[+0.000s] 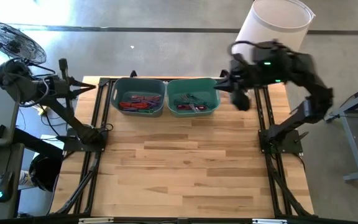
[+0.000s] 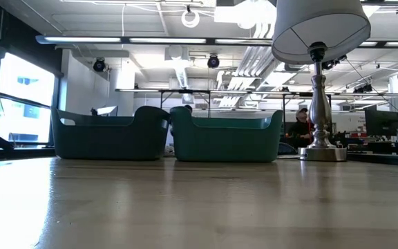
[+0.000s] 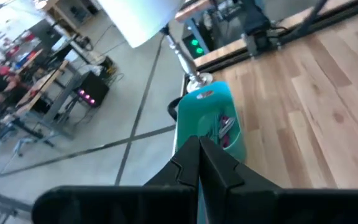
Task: Pick & Place USB Port
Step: Return to Home Position
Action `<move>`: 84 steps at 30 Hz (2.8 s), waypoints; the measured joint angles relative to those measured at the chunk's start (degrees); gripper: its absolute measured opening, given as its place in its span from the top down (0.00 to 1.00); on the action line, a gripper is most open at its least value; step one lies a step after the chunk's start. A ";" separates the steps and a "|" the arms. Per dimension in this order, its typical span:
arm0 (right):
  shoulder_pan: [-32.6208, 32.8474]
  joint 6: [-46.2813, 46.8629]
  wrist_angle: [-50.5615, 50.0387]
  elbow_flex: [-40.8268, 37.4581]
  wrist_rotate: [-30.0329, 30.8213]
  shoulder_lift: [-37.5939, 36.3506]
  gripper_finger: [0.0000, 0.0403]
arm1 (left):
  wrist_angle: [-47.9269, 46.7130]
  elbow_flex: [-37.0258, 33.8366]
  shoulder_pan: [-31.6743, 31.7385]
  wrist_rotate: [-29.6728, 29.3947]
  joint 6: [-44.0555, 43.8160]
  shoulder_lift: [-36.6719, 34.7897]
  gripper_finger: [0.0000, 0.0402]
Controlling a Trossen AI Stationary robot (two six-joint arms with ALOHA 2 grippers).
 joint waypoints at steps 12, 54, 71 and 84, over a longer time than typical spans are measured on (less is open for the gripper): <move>-0.03 2.95 4.62 -31.37 0.63 -32.26 1.00 | 27.32 -26.78 0.00 -3.01 6.73 -12.57 1.00; -0.05 7.81 85.63 -125.52 -5.08 -70.82 1.00 | 63.98 -75.70 -0.01 -3.95 3.20 -24.17 1.00; -0.13 3.33 79.01 -128.33 1.23 -70.76 1.00 | 63.64 -75.70 0.00 -2.79 2.80 -24.17 1.00; -0.13 3.67 77.77 -128.35 1.42 -70.76 1.00 | 65.33 -75.70 0.00 1.80 9.04 -24.19 1.00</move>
